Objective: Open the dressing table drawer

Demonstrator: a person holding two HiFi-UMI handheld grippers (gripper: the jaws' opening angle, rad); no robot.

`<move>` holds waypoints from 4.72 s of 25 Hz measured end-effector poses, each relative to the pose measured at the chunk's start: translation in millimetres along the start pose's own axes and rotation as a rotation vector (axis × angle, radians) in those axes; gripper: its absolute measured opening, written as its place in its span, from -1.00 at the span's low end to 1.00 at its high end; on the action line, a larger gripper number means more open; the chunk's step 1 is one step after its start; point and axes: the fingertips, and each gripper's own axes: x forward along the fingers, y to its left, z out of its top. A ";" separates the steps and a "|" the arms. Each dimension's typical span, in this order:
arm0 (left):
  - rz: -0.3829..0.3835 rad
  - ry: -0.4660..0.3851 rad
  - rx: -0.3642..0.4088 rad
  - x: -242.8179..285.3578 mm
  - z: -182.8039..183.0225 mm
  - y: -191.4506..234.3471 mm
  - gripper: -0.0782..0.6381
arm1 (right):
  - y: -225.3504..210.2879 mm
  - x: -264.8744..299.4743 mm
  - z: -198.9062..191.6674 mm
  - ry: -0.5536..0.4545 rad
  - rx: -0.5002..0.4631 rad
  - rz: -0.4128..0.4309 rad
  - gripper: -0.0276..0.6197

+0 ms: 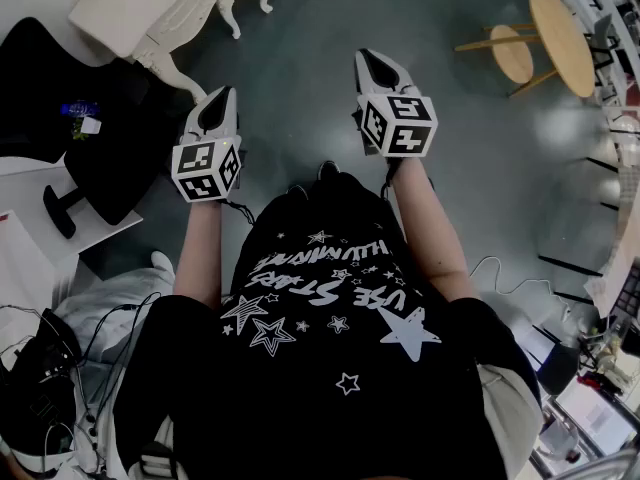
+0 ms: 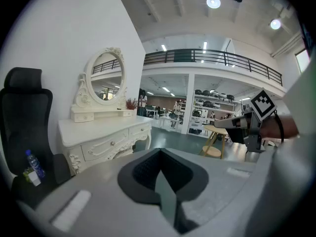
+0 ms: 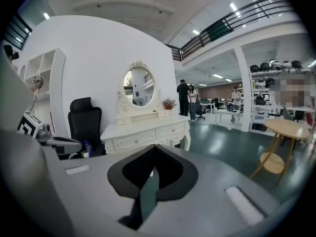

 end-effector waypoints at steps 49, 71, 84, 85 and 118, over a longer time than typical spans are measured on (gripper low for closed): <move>0.211 0.004 -0.051 298.7 128.9 84.1 -0.78 | -154.6 344.4 119.6 0.031 0.052 0.279 -0.07; 0.324 -0.032 -0.079 435.1 188.3 210.3 -0.78 | -156.8 547.7 183.3 0.070 -0.006 0.382 -0.13; 0.300 0.019 -0.101 552.9 231.7 343.0 -0.78 | -139.3 719.0 235.5 0.144 -0.044 0.360 -0.15; 0.300 0.023 -0.106 560.3 234.0 350.9 -0.78 | -138.4 731.2 238.1 0.152 -0.044 0.357 -0.15; 0.426 0.106 -0.186 625.3 237.1 440.2 -0.78 | -88.0 928.8 232.0 0.278 -0.367 0.421 -0.40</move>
